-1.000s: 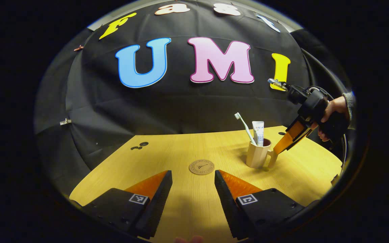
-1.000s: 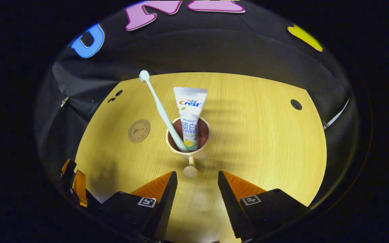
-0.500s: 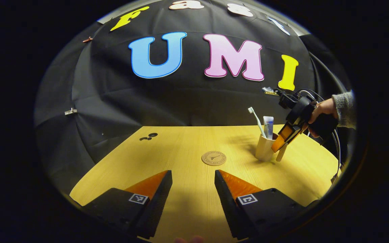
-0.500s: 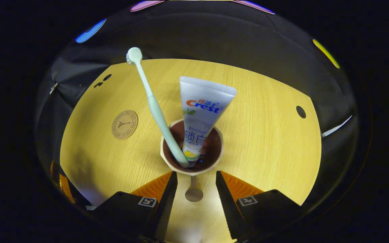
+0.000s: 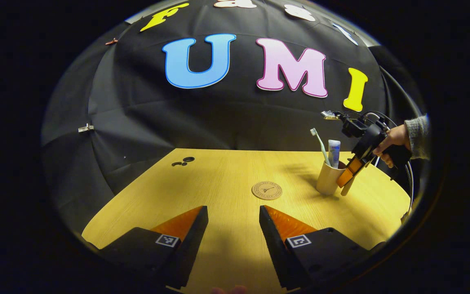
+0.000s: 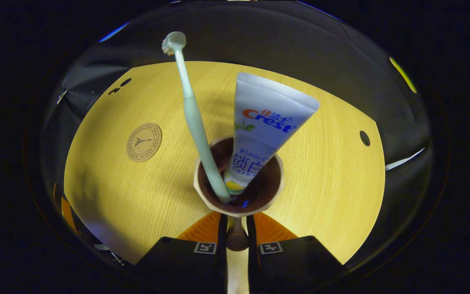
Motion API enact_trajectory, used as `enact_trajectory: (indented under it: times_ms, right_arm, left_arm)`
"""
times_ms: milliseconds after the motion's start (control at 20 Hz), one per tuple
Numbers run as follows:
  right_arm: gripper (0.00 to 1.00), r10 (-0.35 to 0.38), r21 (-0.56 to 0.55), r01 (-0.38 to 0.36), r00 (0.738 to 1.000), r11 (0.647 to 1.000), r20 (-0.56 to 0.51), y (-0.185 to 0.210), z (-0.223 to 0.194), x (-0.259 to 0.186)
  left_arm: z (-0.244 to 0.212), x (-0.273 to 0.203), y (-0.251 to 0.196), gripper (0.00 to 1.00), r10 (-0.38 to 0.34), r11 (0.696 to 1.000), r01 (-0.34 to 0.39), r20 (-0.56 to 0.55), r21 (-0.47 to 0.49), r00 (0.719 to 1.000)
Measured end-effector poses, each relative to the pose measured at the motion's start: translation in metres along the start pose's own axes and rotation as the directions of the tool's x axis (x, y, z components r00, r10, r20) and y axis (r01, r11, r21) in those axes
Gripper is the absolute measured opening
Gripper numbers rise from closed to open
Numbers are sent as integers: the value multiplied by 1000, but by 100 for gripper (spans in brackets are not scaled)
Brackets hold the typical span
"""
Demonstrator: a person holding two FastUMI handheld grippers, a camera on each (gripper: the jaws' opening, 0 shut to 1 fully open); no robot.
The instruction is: Put the toothbrush and toothpaste on the desktop into the cup, then pick up the cup and place it on the coaster on the desktop.
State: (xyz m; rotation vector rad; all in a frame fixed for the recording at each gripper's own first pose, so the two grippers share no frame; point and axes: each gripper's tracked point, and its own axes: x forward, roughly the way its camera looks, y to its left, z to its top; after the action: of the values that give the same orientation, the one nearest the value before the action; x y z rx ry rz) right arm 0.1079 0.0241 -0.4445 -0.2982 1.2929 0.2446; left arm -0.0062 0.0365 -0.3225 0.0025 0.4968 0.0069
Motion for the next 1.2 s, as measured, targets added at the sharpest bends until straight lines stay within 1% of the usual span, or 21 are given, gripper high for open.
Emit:
enact_trajectory:
  times_ms: [50, 100, 150, 200, 350, 500, 600, 700, 950, 1200]
  right_arm:
    - [19, -2, -12, 2, 1000, 1000, 9, 2, 0, 0]
    - [19, 4, -11, -4, 1000, 1000, 16, 4, 1, 0]
    - [23, 20, 13, -20, 1000, 1000, 17, 8, 2, -1]
    - [16, 37, 29, -38, 999, 999, 10, 12, 1, 1]
    - [16, 48, 35, -48, 999, 998, 20, 15, 5, 0]
    - [16, 81, 43, -82, 996, 996, 35, 28, 19, -10]
    - [16, 101, 16, -102, 994, 995, 49, 44, 29, -14]
    - [16, 138, 4, -139, 989, 990, 58, 64, 42, -18]
    - [16, 196, -57, -193, 979, 979, 52, 116, 64, -13]
    - [16, 219, -110, -214, 975, 971, 33, 154, 78, -3]
  left_arm:
    - [0, 1, 1, 81, 1, 1000, -1, 1, -2, 1000]
    - [1, 3, 3, 81, 1, 1000, -1, 2, -2, 1000]
    - [1, 4, 4, 81, 4, 1000, -4, 1, -1, 1000]
    - [0, 4, 5, 81, 5, 1000, -5, 2, -3, 1000]
    - [-1, 4, 7, 81, 7, 1000, -7, 3, -12, 1000]
    - [-2, 4, 9, 81, 12, 1000, -12, 2, -20, 1000]
    - [-3, 2, 13, 81, 18, 1000, -18, 4, -25, 1000]
    - [-2, 0, 16, 81, 25, 999, -25, 9, -28, 1000]
    - [-4, -7, 34, 81, 53, 998, -52, 11, -39, 999]
    - [-13, -12, 55, 81, 89, 994, -89, -5, -68, 996]
